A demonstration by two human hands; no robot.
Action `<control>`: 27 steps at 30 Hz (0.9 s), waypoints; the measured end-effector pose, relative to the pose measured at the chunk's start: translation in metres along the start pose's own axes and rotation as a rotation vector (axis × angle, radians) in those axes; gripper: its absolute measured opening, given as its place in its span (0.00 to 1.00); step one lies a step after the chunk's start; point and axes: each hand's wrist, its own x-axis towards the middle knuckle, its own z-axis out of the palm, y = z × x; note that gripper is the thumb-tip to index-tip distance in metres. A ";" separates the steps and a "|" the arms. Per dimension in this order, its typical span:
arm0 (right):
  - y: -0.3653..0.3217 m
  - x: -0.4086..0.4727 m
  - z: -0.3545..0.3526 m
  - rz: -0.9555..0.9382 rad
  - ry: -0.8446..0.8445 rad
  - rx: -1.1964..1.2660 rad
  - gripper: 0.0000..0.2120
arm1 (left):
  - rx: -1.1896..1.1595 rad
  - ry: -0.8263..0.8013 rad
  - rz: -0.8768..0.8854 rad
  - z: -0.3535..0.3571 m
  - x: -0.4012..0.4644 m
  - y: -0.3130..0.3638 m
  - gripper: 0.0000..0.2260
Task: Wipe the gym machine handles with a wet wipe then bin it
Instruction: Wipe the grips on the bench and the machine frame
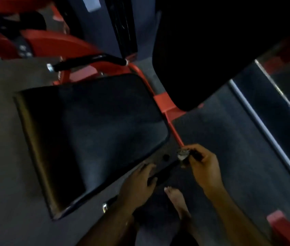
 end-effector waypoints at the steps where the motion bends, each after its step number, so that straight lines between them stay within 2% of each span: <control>1: 0.018 -0.008 -0.007 0.048 0.021 -0.030 0.17 | 0.118 -0.087 -0.013 0.009 -0.005 -0.010 0.22; 2: 0.036 -0.018 -0.011 0.090 0.037 -0.076 0.19 | 0.219 -0.159 -0.029 0.016 -0.010 -0.019 0.24; 4: 0.060 -0.029 -0.013 0.140 0.057 -0.151 0.20 | 0.345 -0.178 -0.056 0.024 -0.010 -0.030 0.25; 7: 0.083 -0.038 -0.008 0.184 0.079 -0.214 0.16 | 0.295 -0.163 -0.079 0.033 -0.002 -0.031 0.14; 9: 0.093 -0.036 -0.001 0.182 0.074 -0.294 0.12 | 0.321 -0.232 -0.110 0.026 0.006 -0.029 0.09; 12: 0.110 -0.032 0.010 0.191 0.126 -0.307 0.07 | 0.357 -0.309 -0.128 0.019 0.012 -0.027 0.10; 17: 0.128 -0.011 0.026 0.205 0.264 -0.285 0.11 | 0.347 -0.248 -0.107 0.022 0.009 -0.024 0.07; 20: 0.133 0.000 0.048 0.234 0.237 -0.312 0.14 | 0.350 -0.263 -0.112 0.022 0.009 -0.023 0.07; 22: 0.136 -0.002 0.064 0.188 0.197 -0.396 0.16 | 0.404 -0.230 -0.085 0.022 0.008 -0.023 0.05; 24: 0.138 -0.007 0.072 0.115 0.212 -0.471 0.17 | 0.442 -0.194 -0.084 0.022 0.006 -0.023 0.09; 27: 0.142 -0.009 0.067 0.120 0.258 -0.449 0.14 | 0.456 -0.182 -0.089 0.025 0.008 -0.023 0.14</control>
